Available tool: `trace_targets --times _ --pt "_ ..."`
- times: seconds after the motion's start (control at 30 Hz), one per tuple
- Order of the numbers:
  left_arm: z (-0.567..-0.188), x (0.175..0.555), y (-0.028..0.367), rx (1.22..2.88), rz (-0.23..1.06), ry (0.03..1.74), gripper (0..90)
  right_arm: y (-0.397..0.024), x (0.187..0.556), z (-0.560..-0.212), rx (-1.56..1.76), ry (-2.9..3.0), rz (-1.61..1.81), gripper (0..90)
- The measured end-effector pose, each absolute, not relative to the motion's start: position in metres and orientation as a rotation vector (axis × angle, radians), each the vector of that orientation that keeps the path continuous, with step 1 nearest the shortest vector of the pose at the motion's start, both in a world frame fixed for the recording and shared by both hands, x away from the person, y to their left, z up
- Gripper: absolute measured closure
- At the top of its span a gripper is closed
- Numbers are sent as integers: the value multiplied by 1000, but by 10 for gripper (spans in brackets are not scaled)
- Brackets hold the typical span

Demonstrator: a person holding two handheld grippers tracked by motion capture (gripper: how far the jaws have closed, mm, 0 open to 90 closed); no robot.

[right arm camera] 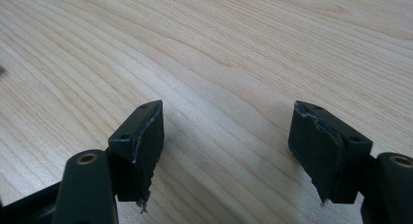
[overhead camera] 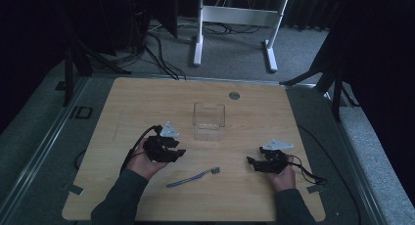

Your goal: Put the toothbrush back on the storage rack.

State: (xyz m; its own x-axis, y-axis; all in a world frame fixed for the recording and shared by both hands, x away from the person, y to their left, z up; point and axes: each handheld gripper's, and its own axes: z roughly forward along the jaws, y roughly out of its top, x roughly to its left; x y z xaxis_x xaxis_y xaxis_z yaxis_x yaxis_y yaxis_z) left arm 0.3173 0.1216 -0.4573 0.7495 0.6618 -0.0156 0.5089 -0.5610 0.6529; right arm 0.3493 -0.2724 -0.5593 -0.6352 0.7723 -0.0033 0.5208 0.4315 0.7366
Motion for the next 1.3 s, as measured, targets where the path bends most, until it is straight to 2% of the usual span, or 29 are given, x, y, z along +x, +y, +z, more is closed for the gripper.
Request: trace_targets --times 1.3 --pt "-468 315 98 2417 209 813 605 -272 349 -559 1107 2349 1030 285"
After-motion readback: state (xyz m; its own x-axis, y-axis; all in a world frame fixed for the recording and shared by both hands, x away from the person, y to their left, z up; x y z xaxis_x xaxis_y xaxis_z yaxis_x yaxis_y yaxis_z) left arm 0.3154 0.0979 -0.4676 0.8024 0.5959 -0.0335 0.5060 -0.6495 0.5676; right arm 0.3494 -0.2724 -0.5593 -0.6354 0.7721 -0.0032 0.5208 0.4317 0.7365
